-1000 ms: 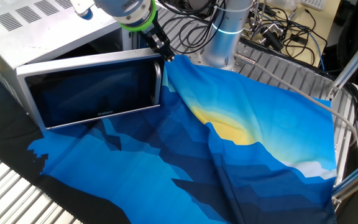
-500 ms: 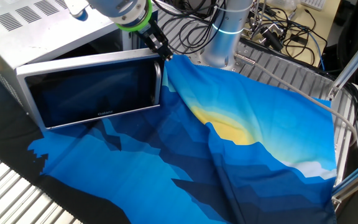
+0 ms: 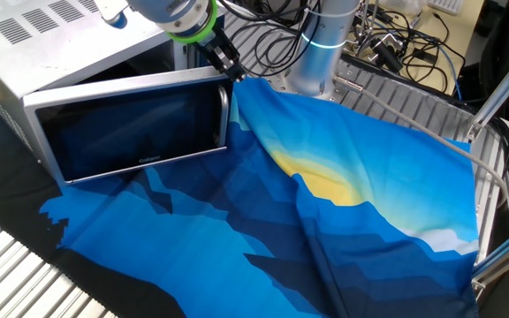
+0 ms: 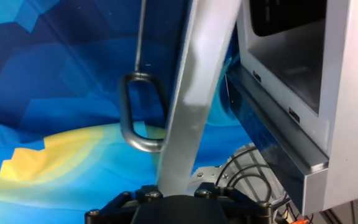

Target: Open the microwave door

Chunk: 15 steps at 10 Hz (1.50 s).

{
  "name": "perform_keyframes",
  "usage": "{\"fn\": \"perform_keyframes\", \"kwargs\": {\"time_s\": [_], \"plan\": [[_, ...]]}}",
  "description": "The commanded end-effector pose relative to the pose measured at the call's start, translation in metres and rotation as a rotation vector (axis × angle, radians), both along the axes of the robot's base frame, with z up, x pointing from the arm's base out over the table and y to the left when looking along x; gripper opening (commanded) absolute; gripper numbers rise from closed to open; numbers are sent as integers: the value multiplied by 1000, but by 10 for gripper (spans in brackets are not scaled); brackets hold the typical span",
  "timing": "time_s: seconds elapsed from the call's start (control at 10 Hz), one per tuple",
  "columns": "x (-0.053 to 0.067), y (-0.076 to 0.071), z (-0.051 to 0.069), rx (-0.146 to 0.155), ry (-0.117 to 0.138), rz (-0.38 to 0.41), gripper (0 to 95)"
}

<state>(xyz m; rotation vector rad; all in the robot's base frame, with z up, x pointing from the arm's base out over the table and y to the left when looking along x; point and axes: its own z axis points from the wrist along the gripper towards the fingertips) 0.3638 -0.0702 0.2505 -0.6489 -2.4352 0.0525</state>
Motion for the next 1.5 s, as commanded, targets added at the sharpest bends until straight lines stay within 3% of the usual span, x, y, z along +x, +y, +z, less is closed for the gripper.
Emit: {"fn": "perform_keyframes", "kwargs": {"time_s": [0.1, 0.4, 0.5, 0.6, 0.8, 0.9, 1.1, 1.3, 1.5], "plan": [[-3, 0, -1, -12, -8, -13, 570], [-7, 1, -3, -38, 14, -60, 570], [-8, 2, -4, -38, 14, -61, 570], [-9, 2, -5, -30, 33, -64, 570], [-10, 2, -5, 9, 151, -94, 570], [-13, 3, -6, 21, 168, -107, 570], [-18, 4, -9, 18, 163, -102, 570], [-18, 3, -8, 23, 176, -101, 570], [-17, 3, -8, 25, 147, -102, 570]]}}
